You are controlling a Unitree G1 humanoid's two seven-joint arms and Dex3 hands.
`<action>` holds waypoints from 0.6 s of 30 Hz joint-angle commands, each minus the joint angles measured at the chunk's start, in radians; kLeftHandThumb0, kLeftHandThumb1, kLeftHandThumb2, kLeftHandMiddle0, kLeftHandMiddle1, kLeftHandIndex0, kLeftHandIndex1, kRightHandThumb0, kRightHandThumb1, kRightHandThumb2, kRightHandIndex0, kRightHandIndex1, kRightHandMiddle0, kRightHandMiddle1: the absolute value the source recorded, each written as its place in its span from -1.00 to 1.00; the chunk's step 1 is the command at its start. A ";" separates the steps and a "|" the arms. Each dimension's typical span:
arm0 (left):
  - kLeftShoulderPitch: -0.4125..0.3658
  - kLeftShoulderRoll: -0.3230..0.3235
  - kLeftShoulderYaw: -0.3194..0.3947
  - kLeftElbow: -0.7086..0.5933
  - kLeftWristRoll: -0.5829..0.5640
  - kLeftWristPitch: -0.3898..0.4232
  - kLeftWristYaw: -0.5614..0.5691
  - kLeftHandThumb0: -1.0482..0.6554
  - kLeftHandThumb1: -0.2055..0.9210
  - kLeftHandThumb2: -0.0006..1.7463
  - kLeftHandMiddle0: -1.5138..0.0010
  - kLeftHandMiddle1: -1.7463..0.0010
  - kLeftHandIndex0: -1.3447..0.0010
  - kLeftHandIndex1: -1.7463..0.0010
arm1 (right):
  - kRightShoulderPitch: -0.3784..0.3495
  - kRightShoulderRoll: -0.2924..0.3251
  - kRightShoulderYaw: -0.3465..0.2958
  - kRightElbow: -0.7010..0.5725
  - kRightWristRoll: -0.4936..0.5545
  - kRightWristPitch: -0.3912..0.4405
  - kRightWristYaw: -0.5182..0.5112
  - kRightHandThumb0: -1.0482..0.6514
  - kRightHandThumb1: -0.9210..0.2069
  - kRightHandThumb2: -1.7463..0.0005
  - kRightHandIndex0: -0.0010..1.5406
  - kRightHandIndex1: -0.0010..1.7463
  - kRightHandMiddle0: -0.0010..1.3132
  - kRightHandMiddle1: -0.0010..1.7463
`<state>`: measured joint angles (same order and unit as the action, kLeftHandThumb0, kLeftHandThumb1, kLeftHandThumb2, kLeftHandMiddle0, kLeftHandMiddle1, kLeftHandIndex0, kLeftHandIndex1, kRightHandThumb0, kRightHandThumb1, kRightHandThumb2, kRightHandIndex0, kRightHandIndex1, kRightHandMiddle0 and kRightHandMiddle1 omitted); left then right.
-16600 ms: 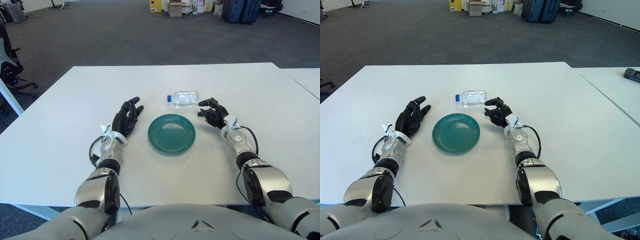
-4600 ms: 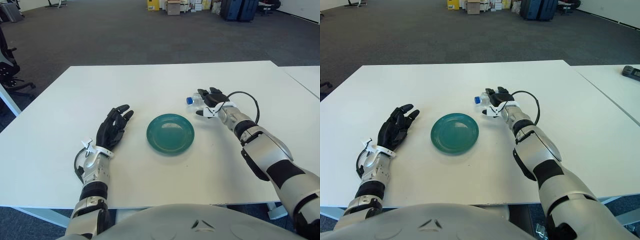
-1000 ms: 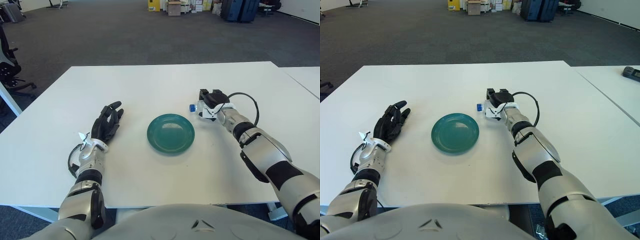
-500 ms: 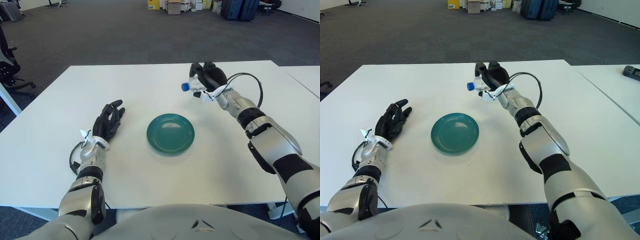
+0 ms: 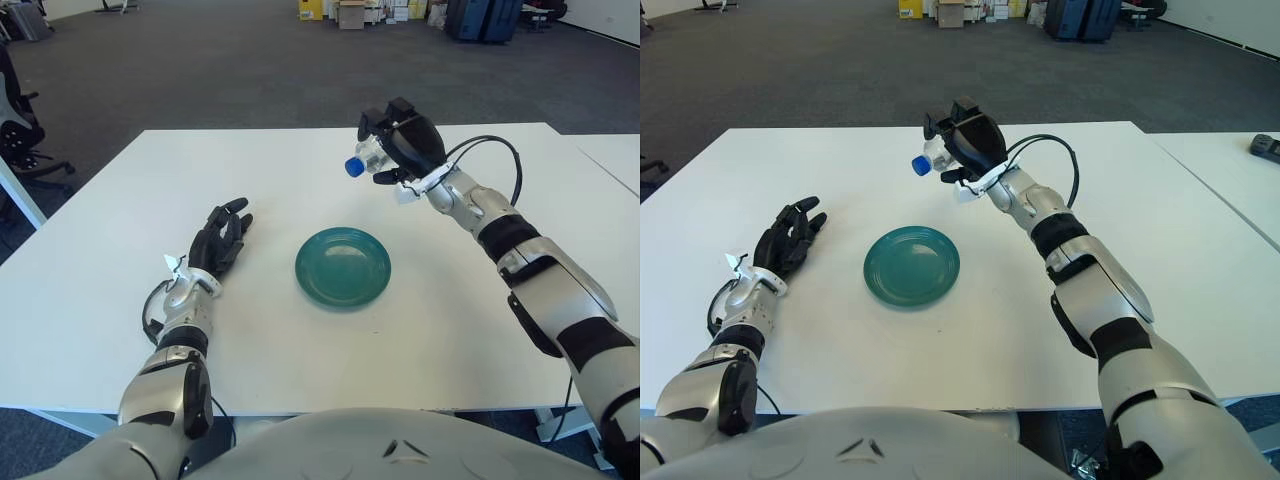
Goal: Put the bottle into the plate.
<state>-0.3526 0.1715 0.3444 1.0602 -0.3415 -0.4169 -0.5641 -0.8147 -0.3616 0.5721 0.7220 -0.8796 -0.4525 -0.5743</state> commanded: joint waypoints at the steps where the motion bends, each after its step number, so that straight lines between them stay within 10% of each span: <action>1: 0.015 -0.020 -0.010 0.039 0.015 0.035 0.010 -0.51 1.00 -0.25 0.27 0.23 0.61 -0.24 | 0.011 -0.026 -0.015 -0.099 -0.044 0.038 -0.027 0.23 0.63 -0.93 0.10 1.00 -0.05 1.00; 18: -0.005 -0.032 -0.021 0.052 0.026 0.036 0.018 -0.55 1.00 -0.29 0.30 0.20 0.66 -0.19 | 0.232 -0.031 -0.054 -0.371 0.079 0.003 0.300 0.23 0.48 -0.82 0.01 1.00 -0.16 1.00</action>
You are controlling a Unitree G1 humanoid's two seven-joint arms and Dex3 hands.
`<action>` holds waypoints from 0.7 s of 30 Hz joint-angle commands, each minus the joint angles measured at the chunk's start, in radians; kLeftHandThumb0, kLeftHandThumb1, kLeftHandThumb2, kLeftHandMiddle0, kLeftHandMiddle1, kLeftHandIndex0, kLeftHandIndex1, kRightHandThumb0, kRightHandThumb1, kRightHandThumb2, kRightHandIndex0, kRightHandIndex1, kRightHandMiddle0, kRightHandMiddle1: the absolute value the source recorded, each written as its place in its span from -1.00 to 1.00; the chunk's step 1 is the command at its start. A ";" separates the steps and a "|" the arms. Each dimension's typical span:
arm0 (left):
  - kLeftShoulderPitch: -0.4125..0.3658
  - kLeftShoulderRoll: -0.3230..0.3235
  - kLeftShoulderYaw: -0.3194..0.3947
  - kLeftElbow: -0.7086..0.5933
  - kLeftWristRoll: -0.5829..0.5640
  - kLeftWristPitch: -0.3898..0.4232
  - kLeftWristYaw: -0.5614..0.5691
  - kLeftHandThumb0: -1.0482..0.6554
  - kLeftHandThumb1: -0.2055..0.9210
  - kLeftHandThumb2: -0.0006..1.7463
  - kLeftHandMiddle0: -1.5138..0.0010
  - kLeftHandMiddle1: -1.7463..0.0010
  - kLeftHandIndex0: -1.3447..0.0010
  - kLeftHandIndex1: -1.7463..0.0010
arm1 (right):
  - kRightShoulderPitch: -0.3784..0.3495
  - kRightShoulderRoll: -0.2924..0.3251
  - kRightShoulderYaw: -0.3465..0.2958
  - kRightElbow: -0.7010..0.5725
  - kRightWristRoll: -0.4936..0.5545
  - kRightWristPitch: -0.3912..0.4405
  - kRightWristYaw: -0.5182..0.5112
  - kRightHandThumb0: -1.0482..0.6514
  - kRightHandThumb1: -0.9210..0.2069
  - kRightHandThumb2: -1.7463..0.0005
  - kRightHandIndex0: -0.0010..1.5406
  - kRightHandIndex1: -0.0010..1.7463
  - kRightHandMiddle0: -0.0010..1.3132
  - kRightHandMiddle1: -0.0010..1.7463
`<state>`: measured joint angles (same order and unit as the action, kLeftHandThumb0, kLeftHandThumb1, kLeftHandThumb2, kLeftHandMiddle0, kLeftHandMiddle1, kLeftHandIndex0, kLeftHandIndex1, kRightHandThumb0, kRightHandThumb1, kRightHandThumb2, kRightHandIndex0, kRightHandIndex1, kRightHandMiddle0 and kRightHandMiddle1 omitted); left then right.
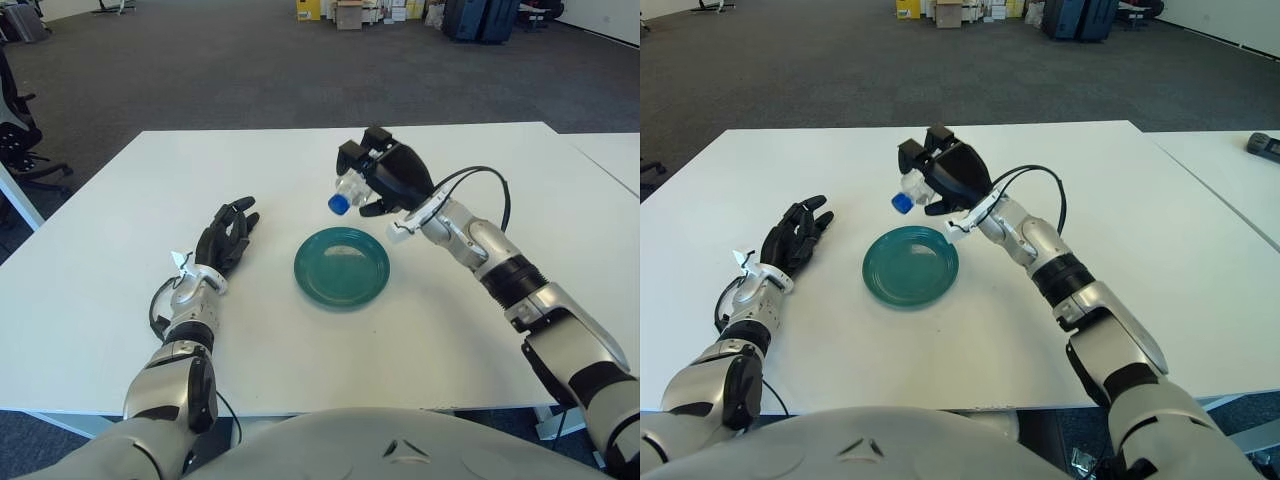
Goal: Put the bottle into the plate.
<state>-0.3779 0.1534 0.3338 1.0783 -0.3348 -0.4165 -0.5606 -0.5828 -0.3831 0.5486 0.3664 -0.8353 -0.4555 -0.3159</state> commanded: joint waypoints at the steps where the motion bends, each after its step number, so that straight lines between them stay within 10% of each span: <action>1: 0.020 -0.015 -0.012 0.033 0.020 0.036 0.016 -0.56 1.00 -0.29 0.31 0.20 0.67 -0.19 | 0.004 -0.006 -0.030 -0.007 0.034 0.003 0.047 0.23 0.48 -0.82 0.01 1.00 -0.15 1.00; 21: 0.018 -0.022 -0.027 0.016 0.026 0.050 0.029 -0.59 1.00 -0.32 0.35 0.21 0.70 -0.20 | 0.157 0.049 -0.029 -0.014 0.083 -0.029 0.144 0.23 0.49 -0.83 0.02 1.00 -0.15 1.00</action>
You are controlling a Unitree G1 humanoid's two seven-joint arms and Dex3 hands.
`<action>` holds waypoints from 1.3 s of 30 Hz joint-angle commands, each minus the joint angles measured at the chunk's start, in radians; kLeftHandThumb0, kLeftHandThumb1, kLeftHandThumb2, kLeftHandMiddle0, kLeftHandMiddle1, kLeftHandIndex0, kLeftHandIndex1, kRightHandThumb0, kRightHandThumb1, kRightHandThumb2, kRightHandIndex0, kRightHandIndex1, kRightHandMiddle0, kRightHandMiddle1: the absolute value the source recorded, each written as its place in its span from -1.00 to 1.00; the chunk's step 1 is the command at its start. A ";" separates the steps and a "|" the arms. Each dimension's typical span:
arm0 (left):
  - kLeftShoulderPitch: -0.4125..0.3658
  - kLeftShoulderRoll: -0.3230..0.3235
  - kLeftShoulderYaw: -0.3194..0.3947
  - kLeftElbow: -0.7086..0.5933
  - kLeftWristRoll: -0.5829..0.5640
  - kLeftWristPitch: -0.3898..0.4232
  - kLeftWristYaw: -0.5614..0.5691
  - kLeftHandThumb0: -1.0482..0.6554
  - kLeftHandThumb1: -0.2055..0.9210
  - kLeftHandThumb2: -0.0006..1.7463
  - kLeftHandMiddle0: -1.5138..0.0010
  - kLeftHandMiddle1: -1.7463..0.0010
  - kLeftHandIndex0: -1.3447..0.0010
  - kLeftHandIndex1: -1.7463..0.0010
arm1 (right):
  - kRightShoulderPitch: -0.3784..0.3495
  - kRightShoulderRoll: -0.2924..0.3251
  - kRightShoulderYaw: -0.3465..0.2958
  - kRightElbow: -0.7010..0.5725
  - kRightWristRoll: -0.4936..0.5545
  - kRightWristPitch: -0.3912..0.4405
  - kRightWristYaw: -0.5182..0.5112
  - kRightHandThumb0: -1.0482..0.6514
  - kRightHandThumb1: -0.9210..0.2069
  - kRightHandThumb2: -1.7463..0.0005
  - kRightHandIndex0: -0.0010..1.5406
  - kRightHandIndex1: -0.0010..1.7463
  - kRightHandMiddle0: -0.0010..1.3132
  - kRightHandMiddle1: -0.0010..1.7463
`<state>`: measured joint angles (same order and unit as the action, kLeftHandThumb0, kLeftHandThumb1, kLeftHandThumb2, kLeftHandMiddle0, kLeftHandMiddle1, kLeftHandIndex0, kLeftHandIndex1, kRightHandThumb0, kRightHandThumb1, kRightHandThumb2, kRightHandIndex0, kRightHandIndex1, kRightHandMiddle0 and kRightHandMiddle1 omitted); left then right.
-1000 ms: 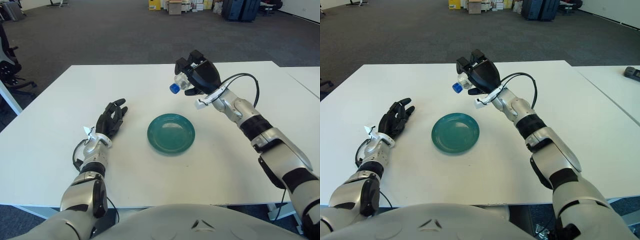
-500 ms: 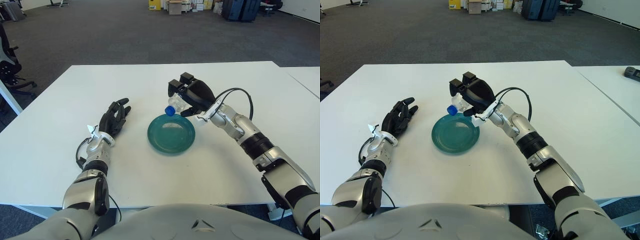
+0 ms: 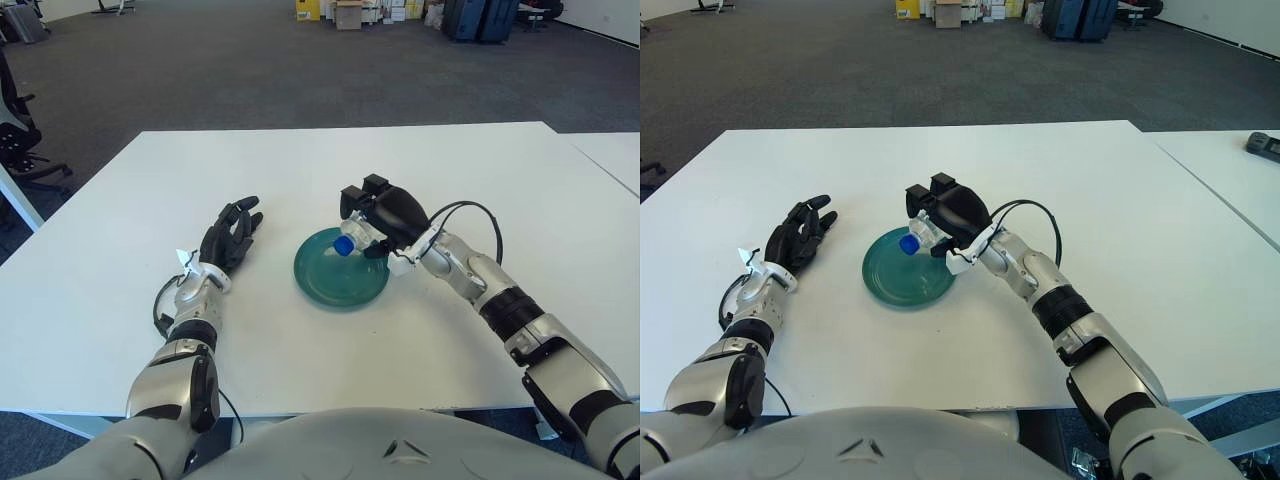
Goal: Put the bottle into the plate.
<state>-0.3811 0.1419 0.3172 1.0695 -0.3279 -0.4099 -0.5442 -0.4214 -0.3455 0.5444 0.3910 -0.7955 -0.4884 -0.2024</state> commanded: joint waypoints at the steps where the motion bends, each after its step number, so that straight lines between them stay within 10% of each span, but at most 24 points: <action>1: 0.022 -0.010 -0.011 0.025 0.019 0.044 0.013 -0.59 1.00 -0.32 0.35 0.21 0.70 -0.20 | -0.001 0.013 -0.027 -0.042 0.047 0.005 0.038 0.23 0.50 -0.83 0.02 1.00 -0.15 1.00; 24: 0.016 -0.015 -0.016 0.025 0.023 0.060 0.036 -0.58 1.00 -0.30 0.36 0.26 0.76 -0.22 | 0.041 0.122 -0.074 0.065 0.351 -0.048 0.305 0.23 0.39 -0.76 -0.04 0.99 -0.21 1.00; 39: 0.013 -0.020 -0.019 0.030 0.026 0.058 0.045 -0.58 1.00 -0.29 0.36 0.28 0.76 -0.22 | 0.045 0.140 -0.059 0.064 0.312 -0.058 0.310 0.23 0.37 -0.74 -0.05 0.99 -0.22 1.00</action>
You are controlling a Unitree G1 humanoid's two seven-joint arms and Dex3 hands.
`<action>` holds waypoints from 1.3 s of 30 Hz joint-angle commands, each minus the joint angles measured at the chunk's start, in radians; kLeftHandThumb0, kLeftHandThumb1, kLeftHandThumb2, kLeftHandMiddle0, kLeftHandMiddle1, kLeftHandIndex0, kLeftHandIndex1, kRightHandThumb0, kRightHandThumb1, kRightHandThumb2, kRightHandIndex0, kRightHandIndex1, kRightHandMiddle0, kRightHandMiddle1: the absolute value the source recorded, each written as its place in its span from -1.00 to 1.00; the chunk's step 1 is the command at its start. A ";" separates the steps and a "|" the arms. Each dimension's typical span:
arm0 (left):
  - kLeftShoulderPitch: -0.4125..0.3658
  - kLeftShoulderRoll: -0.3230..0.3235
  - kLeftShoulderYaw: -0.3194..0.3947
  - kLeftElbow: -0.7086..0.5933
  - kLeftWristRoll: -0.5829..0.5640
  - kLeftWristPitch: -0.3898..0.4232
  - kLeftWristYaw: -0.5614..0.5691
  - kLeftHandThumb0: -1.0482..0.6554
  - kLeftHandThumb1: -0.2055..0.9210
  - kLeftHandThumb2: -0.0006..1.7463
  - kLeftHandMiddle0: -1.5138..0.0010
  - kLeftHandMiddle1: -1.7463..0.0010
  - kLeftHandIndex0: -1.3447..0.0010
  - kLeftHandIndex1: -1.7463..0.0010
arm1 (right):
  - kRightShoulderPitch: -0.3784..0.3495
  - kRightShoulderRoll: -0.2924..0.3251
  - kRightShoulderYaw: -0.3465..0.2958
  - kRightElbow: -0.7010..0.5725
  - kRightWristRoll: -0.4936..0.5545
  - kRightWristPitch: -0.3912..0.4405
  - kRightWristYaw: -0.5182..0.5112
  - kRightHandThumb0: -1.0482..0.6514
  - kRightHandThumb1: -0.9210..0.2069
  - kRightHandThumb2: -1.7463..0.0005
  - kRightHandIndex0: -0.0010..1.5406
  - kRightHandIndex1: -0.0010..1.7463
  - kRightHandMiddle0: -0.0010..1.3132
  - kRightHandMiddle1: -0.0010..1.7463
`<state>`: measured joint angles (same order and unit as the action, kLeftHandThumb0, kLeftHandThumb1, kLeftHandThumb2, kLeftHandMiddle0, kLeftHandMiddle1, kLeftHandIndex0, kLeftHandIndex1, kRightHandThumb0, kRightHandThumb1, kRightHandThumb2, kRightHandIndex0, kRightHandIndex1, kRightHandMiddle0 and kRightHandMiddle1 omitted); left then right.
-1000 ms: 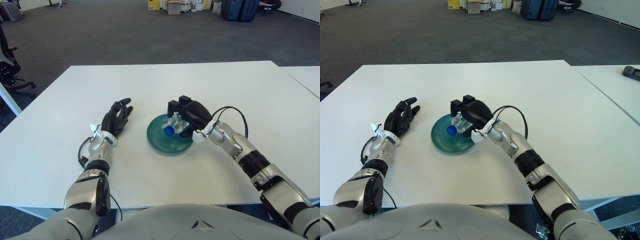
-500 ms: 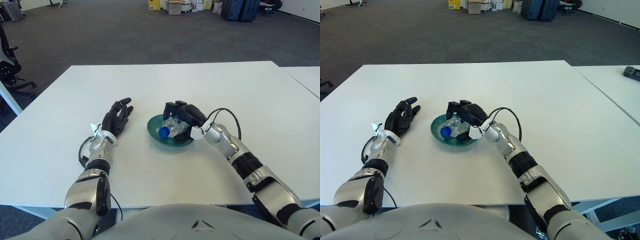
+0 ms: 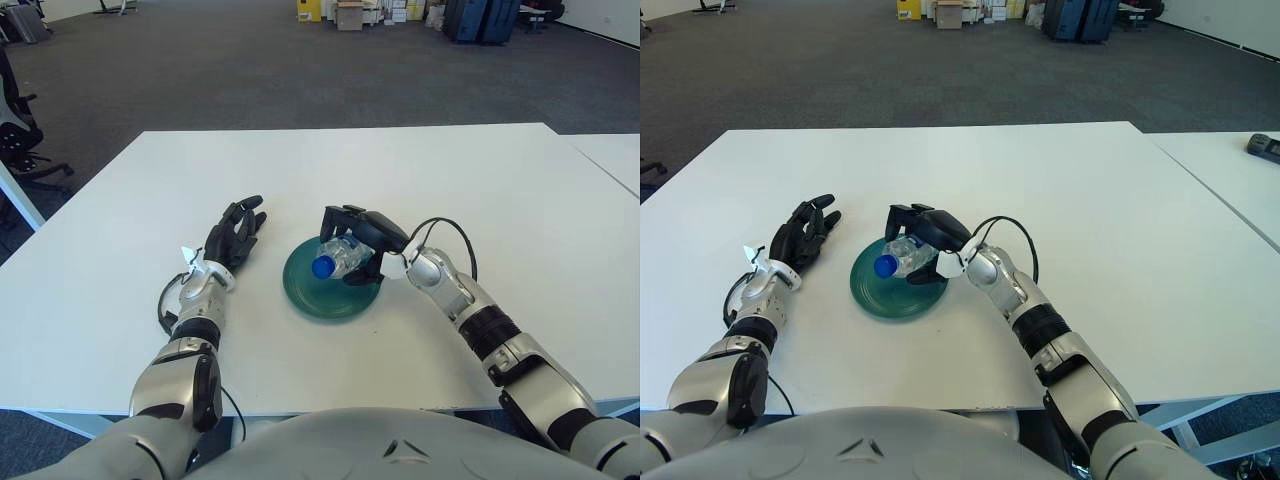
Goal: Put the bottle into the plate.
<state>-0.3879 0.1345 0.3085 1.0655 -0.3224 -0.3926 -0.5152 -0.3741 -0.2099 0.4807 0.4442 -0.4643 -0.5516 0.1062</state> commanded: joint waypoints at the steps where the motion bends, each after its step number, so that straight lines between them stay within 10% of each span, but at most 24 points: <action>1: 0.019 -0.013 -0.011 0.034 0.021 0.040 0.017 -0.58 1.00 -0.29 0.36 0.28 0.76 -0.22 | -0.003 0.005 0.007 0.011 -0.025 0.008 0.002 0.23 0.39 -0.75 -0.04 0.99 -0.21 1.00; 19: 0.018 -0.021 -0.010 0.034 0.025 0.037 0.029 -0.57 1.00 -0.26 0.37 0.30 0.79 -0.23 | -0.035 -0.012 0.033 -0.010 -0.166 0.014 -0.046 0.23 0.57 -0.87 0.07 1.00 -0.08 0.96; 22: 0.019 -0.020 -0.008 0.032 0.023 0.038 0.025 -0.57 1.00 -0.25 0.38 0.30 0.79 -0.24 | -0.052 -0.033 0.047 0.008 -0.216 -0.005 -0.067 0.23 0.29 -0.65 -0.08 1.00 -0.22 0.91; 24: 0.020 -0.021 -0.008 0.027 0.022 0.040 0.023 -0.57 1.00 -0.25 0.39 0.31 0.78 -0.24 | -0.064 -0.050 0.061 0.023 -0.255 -0.010 -0.075 -0.21 -0.21 -0.14 -0.53 0.91 -0.60 0.89; 26: 0.023 -0.022 -0.009 0.018 0.021 0.041 0.020 -0.56 1.00 -0.26 0.40 0.32 0.77 -0.24 | -0.077 -0.066 0.078 0.021 -0.293 -0.010 -0.071 -0.59 -0.68 0.31 -0.81 0.35 -0.83 0.47; 29: 0.028 -0.024 -0.010 0.007 0.020 0.041 0.018 -0.56 1.00 -0.26 0.42 0.34 0.77 -0.24 | -0.092 -0.080 0.095 0.023 -0.323 -0.017 -0.069 -0.84 -0.89 0.47 -0.93 -0.48 -0.95 -0.16; 39: 0.046 -0.032 -0.010 -0.033 0.014 0.038 0.004 -0.50 1.00 -0.26 0.48 0.48 0.79 -0.19 | -0.119 -0.131 0.100 0.037 -0.281 -0.129 -0.032 -1.00 -1.00 0.30 -1.00 -0.99 -1.00 -0.96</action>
<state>-0.3715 0.1147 0.3047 1.0229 -0.3113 -0.3850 -0.5067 -0.4566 -0.3322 0.5863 0.4747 -0.7642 -0.6604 0.0613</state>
